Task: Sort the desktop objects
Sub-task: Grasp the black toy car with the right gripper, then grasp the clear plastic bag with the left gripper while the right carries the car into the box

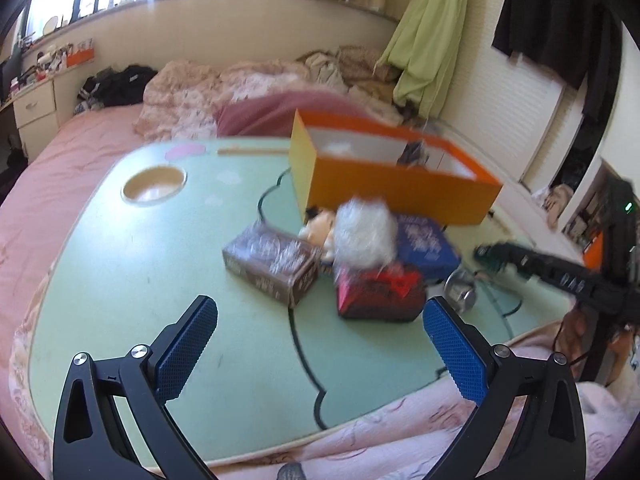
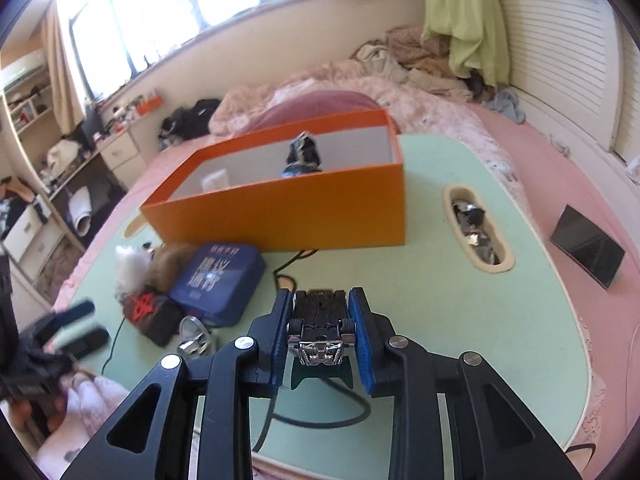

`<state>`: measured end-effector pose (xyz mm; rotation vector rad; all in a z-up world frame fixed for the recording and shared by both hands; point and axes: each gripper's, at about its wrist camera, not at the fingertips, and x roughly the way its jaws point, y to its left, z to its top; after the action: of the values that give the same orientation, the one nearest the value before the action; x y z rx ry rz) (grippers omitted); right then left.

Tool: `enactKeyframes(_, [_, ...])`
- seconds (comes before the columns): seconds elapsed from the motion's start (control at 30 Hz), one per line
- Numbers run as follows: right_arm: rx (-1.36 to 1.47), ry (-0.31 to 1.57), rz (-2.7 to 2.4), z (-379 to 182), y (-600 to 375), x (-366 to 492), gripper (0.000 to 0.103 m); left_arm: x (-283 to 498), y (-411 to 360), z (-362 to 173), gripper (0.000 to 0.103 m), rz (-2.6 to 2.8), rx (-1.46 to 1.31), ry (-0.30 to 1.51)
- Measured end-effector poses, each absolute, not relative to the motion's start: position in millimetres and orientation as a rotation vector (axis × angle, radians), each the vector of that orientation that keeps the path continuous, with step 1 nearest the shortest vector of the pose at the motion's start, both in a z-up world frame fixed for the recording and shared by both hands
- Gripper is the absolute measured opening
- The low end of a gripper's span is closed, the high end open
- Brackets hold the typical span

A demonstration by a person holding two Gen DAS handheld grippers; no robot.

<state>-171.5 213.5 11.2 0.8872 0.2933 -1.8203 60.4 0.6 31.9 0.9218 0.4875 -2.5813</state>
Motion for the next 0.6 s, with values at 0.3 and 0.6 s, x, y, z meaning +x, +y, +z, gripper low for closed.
enactKeyframes(0.3, [0.954,0.363,-1.794,0.6,206.1,-171.7,0.031,-1.2,-6.1,36.4,0.036,-2.555,1.013,0.420])
enactKeyframes(0.6, [0.954,0.413,-1.849,2.8,200.0,-170.7,0.062,15.1,-5.8,42.3,0.033,-2.588,0.947,0.463])
